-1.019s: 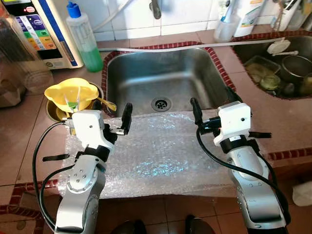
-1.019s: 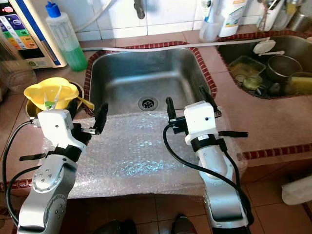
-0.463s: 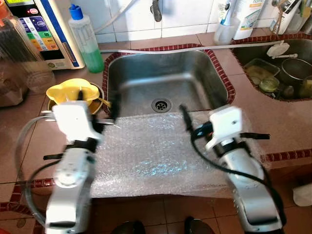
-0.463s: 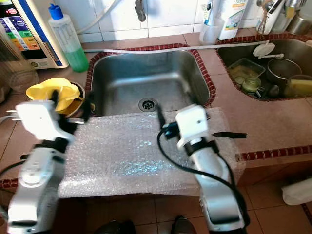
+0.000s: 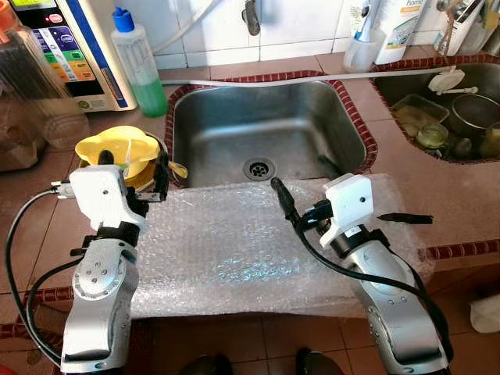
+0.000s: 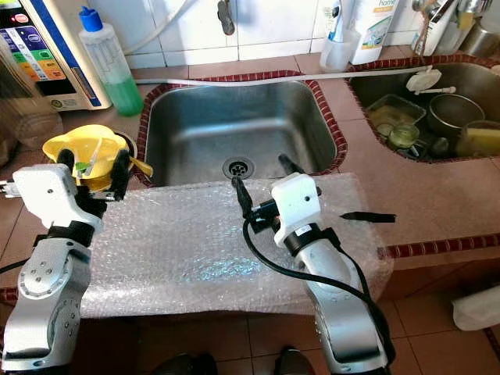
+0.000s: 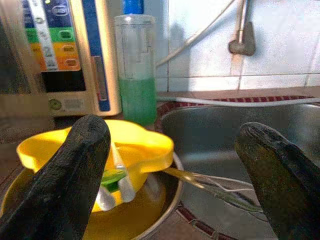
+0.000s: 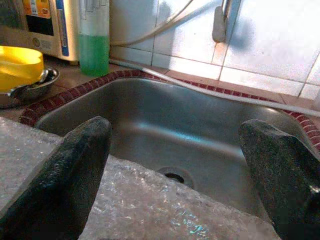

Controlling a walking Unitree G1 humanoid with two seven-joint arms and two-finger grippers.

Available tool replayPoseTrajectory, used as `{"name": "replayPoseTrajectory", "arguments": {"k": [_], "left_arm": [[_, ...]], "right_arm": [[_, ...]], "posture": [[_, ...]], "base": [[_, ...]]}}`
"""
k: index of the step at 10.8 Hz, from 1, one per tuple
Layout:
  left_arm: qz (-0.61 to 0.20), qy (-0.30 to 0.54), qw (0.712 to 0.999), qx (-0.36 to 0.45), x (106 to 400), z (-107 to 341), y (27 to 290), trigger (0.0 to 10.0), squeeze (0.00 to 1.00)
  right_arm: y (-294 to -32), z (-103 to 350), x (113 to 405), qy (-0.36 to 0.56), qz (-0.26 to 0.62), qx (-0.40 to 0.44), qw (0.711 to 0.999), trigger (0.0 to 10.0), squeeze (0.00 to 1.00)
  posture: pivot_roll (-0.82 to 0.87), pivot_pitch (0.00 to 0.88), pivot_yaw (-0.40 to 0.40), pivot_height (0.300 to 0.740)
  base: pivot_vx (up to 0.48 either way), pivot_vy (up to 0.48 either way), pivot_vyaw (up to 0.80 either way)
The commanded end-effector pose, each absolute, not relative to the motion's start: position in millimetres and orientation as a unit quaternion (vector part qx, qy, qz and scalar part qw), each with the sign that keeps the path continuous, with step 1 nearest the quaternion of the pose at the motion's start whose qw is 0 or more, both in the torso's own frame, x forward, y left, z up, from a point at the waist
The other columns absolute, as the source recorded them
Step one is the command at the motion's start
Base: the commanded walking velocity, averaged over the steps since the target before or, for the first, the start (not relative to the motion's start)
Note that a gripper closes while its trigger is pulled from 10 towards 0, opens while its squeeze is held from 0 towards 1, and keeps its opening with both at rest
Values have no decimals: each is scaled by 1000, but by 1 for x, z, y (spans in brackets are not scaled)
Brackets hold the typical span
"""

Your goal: Kitchen organization

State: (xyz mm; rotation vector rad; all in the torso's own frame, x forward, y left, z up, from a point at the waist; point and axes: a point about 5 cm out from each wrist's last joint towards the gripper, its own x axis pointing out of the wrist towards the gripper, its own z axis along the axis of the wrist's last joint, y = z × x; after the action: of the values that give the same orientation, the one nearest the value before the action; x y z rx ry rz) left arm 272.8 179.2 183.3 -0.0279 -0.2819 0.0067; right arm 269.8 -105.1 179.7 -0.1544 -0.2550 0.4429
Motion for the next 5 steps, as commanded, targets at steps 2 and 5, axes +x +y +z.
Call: {"name": "replayPoseTrajectory", "arguments": {"k": [2, 5], "left_arm": [[10, -147, 989, -15, 272, 183, 185, 10000, 463], [20, -154, 988, -12, 272, 185, 188, 10000, 1000]], "right_arm": [[-100, 183, 264, -132, 235, -69, 961, 10000, 0], [-101, 183, 265, -132, 229, -69, 962, 10000, 0]], "posture": [[-149, 194, 103, 740], [-145, 195, 102, 740]], "base": [[0, 0, 0], [0, 0, 0]]}}
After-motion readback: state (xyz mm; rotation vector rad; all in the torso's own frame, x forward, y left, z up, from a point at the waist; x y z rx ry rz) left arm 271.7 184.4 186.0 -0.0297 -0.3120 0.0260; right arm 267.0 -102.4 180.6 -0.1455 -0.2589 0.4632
